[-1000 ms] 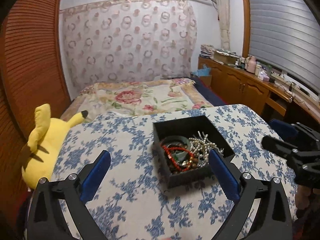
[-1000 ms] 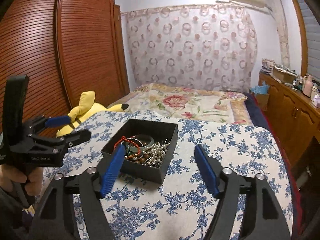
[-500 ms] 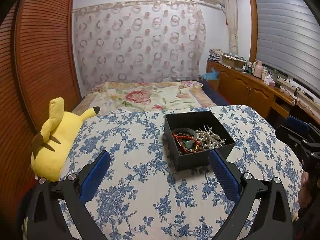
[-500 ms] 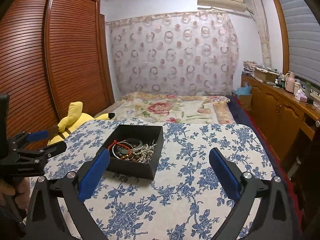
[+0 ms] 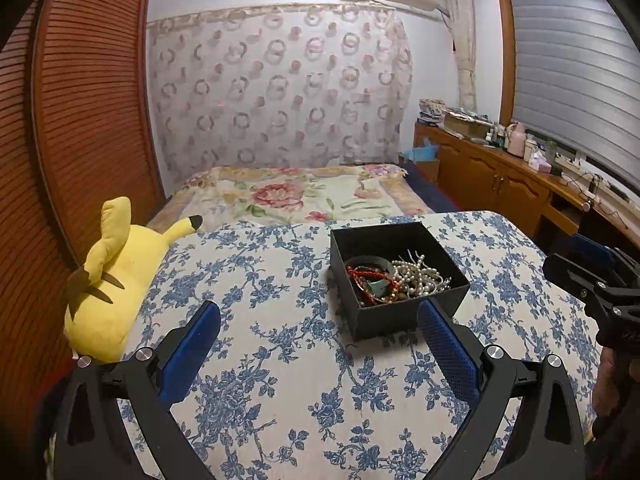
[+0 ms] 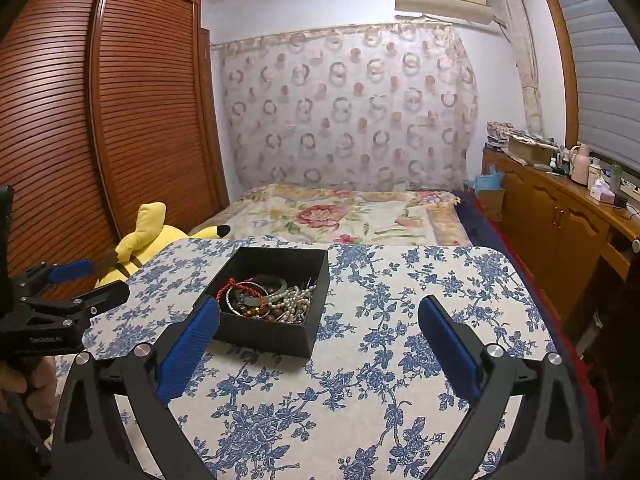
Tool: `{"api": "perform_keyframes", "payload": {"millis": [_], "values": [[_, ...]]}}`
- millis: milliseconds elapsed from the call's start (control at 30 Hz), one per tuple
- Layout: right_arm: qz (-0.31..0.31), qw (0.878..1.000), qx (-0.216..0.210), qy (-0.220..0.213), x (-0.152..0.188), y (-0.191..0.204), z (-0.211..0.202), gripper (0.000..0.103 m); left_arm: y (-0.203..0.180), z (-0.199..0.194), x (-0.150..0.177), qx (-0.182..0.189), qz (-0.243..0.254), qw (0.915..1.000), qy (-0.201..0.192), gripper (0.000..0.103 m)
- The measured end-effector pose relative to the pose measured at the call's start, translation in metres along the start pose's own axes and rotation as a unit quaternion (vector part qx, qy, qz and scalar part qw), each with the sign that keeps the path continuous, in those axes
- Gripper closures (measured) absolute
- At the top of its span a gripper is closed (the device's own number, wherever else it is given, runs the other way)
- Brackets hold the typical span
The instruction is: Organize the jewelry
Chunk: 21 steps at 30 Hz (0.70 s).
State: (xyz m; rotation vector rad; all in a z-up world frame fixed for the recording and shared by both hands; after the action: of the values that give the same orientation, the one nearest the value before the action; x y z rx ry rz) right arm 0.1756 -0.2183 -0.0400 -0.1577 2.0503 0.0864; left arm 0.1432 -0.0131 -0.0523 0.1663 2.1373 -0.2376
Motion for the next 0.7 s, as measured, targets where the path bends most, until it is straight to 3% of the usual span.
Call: {"api": "perform_keyframes", "payload": {"millis": [700], "values": [[0.001, 1.0, 0.003, 0.0, 0.0015, 0.0004, 0.0017, 0.003, 0.0018, -0.0027, -0.0015, -0.001, -0.003, 1.0, -0.004, 0.008]]}}
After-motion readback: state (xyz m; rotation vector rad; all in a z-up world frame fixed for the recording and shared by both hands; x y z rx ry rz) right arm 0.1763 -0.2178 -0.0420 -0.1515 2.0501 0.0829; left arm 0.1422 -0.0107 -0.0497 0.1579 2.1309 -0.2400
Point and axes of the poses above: each gripper's, at about its wrist camera, not at the fingertips, and z roughly the way its jaws point, y to its left, x to its underside, the point moved 10 cm from there along z, roughly the way its jaws point, and after that the axes turned 12 degrees about x, right-handed, at the moved point
